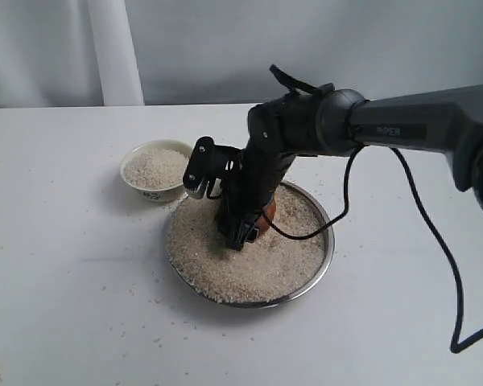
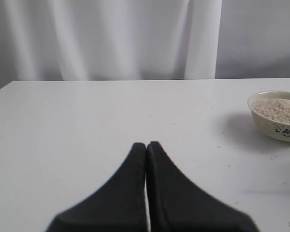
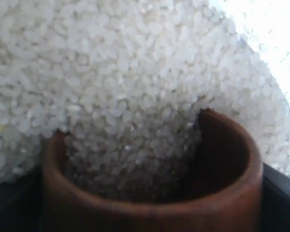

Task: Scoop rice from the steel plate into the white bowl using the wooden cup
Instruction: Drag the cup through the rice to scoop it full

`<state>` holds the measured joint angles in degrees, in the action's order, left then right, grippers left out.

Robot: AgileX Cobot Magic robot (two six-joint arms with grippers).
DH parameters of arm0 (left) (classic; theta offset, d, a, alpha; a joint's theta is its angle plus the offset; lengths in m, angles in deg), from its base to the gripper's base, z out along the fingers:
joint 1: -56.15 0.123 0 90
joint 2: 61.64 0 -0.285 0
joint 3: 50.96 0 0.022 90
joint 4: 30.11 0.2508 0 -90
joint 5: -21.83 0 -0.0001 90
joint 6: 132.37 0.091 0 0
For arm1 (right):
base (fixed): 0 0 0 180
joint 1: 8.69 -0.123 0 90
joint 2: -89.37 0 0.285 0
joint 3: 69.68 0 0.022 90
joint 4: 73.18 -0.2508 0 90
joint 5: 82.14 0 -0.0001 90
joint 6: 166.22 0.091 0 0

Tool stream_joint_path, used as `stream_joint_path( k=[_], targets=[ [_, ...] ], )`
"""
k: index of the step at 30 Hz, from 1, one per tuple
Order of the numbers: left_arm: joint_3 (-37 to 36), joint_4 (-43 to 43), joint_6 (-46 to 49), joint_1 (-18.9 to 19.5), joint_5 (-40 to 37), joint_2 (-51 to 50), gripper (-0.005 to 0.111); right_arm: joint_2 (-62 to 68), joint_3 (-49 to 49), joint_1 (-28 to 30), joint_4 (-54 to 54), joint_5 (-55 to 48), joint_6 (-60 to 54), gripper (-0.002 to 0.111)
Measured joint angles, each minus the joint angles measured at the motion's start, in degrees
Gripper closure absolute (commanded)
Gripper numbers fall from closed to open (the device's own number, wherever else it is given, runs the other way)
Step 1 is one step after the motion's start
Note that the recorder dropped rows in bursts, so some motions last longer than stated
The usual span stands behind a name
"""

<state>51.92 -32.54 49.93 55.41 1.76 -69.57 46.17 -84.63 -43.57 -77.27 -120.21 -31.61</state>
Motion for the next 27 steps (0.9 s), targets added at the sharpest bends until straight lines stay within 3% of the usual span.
stream_joint_path(
  k=[7,10,15,19,27],
  targets=[
    [0.0,0.0,0.0,0.0,0.0,0.0,0.107,-5.5,12.6,4.1,-14.4,11.6,-12.2,0.108],
    [0.0,0.0,0.0,0.0,0.0,0.0,0.107,-6.2,16.9,7.0,-41.4,13.3,-37.0,0.108],
    [0.0,0.0,0.0,0.0,0.0,0.0,0.107,-6.2,18.9,7.5,-61.2,12.4,-54.8,0.108],
    [0.0,0.0,0.0,0.0,0.0,0.0,0.107,-6.4,19.1,7.5,-68.0,10.3,-61.0,0.108],
    [0.0,0.0,0.0,0.0,0.0,0.0,0.107,-11.8,19.1,7.5,-71.1,9.8,-62.8,0.108]
  ],
)
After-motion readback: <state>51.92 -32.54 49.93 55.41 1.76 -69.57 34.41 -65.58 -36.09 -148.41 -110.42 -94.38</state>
